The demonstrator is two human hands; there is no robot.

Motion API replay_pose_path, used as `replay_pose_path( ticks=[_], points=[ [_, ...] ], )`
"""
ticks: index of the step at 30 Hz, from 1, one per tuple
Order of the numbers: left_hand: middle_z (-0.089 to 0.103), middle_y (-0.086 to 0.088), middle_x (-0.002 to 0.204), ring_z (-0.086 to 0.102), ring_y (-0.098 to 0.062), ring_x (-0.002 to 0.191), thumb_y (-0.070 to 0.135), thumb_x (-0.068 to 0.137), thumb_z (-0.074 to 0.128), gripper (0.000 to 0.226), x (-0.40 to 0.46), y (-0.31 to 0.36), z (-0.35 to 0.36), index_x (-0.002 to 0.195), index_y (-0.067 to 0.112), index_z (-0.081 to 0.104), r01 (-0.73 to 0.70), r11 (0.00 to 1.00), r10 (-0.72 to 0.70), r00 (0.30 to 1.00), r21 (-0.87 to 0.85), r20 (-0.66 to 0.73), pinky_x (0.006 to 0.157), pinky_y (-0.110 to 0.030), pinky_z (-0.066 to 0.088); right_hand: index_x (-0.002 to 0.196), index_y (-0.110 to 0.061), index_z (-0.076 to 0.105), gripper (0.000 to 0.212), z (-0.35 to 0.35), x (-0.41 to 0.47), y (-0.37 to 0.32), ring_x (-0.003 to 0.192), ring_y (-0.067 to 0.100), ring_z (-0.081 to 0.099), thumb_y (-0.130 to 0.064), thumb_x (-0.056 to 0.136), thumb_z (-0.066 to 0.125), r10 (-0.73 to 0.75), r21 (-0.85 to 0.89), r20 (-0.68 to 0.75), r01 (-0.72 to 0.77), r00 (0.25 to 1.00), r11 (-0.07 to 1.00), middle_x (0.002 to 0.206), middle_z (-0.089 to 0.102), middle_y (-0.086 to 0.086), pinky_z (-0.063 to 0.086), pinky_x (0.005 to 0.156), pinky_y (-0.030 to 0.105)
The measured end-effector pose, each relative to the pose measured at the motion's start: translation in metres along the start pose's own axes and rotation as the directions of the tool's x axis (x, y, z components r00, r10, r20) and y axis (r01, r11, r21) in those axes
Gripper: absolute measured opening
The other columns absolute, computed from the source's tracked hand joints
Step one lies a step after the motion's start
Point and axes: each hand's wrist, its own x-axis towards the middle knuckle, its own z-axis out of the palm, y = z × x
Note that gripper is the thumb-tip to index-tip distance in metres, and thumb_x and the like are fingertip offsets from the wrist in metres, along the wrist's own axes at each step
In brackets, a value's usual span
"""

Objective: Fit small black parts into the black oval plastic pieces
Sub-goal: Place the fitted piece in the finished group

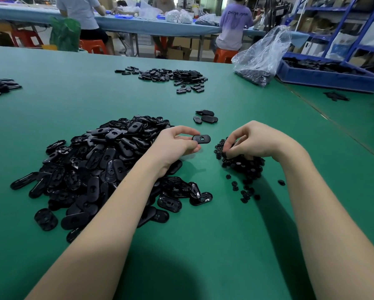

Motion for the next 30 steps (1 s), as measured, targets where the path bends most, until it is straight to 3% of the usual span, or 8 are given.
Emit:
replay_pose_path(
  ticks=[8,12,15,18,24,30],
  points=[
    [0.072,-0.018,0.103,0.072,-0.013,0.072,-0.011,0.089,0.063,0.024,-0.001,0.001,0.001,0.103,0.008,0.070,0.003,1.000,-0.003,1.000,-0.011,0.009,0.078,-0.017,0.058,0.079,-0.038,0.081,0.008,-0.003,-0.002,0.002,0.049,0.006,0.051,-0.030,0.076,0.082,0.019,0.041,-0.009,-0.019,1.000,0.999,0.089,0.077,0.002,0.047,0.071,0.029],
    [0.073,-0.017,0.100,0.072,-0.016,0.075,-0.012,0.089,0.063,0.024,-0.002,0.002,0.002,0.101,0.008,0.069,0.005,1.000,-0.005,1.000,-0.030,0.014,0.082,-0.020,0.059,0.082,-0.030,0.082,0.006,0.000,0.001,-0.003,0.067,0.013,0.051,-0.025,0.080,0.083,0.001,0.303,-0.089,0.026,0.996,0.953,0.084,0.075,0.006,0.045,0.072,0.032],
    [0.073,-0.018,0.101,0.072,-0.018,0.078,-0.012,0.089,0.063,0.024,-0.004,0.003,0.003,0.104,0.005,0.069,0.012,0.998,-0.011,1.000,-0.060,0.021,0.082,-0.020,0.059,0.082,-0.026,0.082,0.005,0.008,0.005,-0.008,0.053,0.008,0.045,-0.023,0.078,0.084,0.014,0.414,-0.128,0.041,0.992,0.909,0.066,0.064,-0.008,0.037,0.060,0.026],
    [0.073,-0.023,0.106,0.072,-0.024,0.087,-0.012,0.088,0.064,0.024,-0.005,0.004,0.004,0.106,0.003,0.069,0.021,0.995,-0.019,0.999,-0.099,0.026,0.086,-0.023,0.059,0.081,-0.026,0.081,0.004,0.018,0.009,-0.013,0.045,0.005,0.044,-0.024,0.078,0.083,0.047,0.413,-0.161,0.024,0.986,0.910,0.054,0.055,-0.014,0.032,0.049,0.021],
    [0.072,-0.024,0.109,0.073,-0.023,0.087,-0.010,0.088,0.065,0.022,-0.004,0.004,0.005,0.107,0.002,0.068,0.026,0.990,-0.021,0.999,-0.141,0.031,0.087,-0.023,0.058,0.076,-0.030,0.080,0.004,0.029,0.013,-0.018,0.053,0.011,0.043,-0.027,0.076,0.083,0.070,0.472,-0.154,0.011,0.986,0.881,0.061,0.055,-0.004,0.030,0.049,0.023],
    [0.074,-0.023,0.105,0.073,-0.022,0.084,-0.010,0.086,0.067,0.022,-0.005,0.004,0.006,0.104,0.003,0.069,0.004,0.989,0.002,0.999,-0.145,0.045,0.085,-0.022,0.059,0.074,-0.036,0.081,0.007,0.033,0.016,-0.016,0.042,-0.001,0.045,-0.030,0.075,0.084,0.082,0.503,-0.151,0.005,0.985,0.864,0.057,0.063,-0.017,0.030,0.038,0.012]
  ],
)
